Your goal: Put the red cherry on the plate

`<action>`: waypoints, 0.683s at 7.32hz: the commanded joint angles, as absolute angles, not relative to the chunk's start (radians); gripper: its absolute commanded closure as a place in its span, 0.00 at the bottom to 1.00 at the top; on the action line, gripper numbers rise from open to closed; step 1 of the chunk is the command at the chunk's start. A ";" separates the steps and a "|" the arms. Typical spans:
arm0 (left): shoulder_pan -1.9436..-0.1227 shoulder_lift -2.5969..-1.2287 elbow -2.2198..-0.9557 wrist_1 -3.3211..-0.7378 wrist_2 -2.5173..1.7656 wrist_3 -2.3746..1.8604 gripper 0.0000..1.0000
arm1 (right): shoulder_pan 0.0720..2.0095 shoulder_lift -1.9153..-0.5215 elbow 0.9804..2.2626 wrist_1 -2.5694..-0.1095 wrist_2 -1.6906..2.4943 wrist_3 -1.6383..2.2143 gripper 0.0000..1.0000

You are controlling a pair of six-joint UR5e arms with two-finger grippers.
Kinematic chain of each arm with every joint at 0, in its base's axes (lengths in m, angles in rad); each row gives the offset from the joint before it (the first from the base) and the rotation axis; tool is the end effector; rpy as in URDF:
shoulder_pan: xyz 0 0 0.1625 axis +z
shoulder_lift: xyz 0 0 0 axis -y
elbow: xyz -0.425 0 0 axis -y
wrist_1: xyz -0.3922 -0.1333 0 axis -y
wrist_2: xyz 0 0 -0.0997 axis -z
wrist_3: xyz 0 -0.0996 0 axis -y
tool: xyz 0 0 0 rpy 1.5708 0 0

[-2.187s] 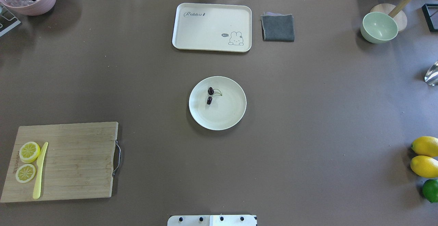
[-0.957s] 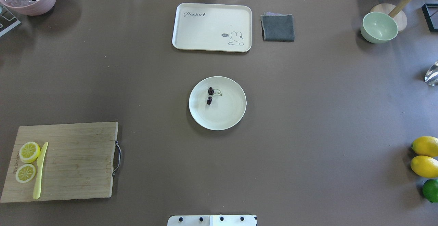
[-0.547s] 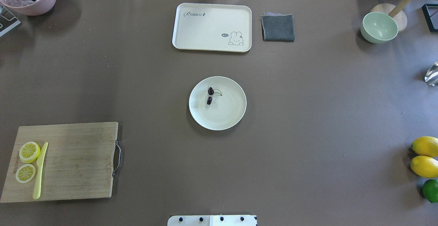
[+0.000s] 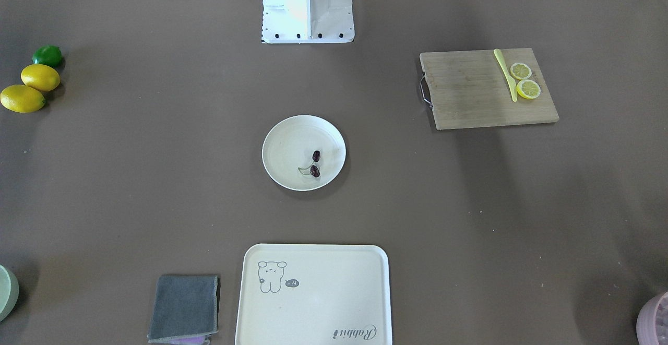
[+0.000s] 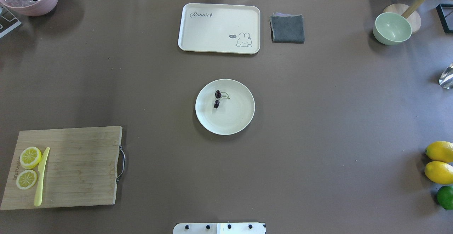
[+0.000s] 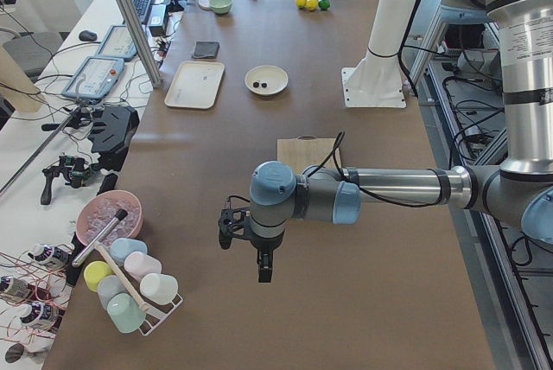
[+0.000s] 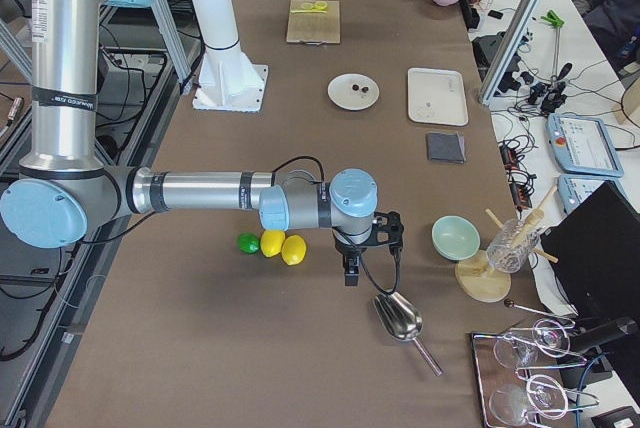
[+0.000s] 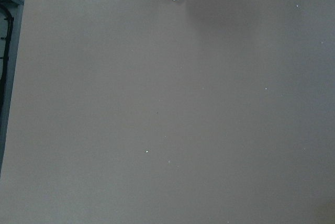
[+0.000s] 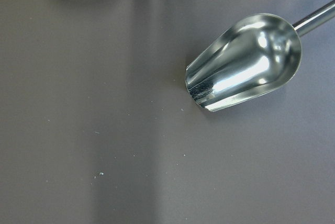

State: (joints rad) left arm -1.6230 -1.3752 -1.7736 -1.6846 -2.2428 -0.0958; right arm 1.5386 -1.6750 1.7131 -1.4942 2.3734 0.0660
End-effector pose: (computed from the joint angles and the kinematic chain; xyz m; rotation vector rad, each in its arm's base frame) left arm -0.0930 -0.4137 0.6419 0.1018 0.6738 -0.1016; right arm 0.0470 -0.4564 0.6276 0.0690 -0.8060 -0.0141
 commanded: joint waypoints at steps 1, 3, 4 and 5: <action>-1.615 -1.364 -1.793 -1.683 -2.296 -0.097 0.02 | 1.539 -1.675 1.713 -1.494 2.375 0.064 0.00; -1.557 -1.367 -1.787 -1.636 -2.342 -0.100 0.02 | 1.539 -1.675 1.713 -1.494 2.373 0.064 0.00; -1.560 -1.365 -1.795 -1.635 -2.342 -0.097 0.02 | 1.539 -1.675 1.715 -1.493 2.373 0.064 0.00; -1.562 -1.364 -1.790 -1.638 -2.345 -0.097 0.02 | 1.539 -1.675 1.715 -1.493 2.373 0.063 0.00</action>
State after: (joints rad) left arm -1.5633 -1.3652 -1.7910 -1.6402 -2.3406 -0.0977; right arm 1.5386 -1.6751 1.7145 -1.4931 2.3731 0.0640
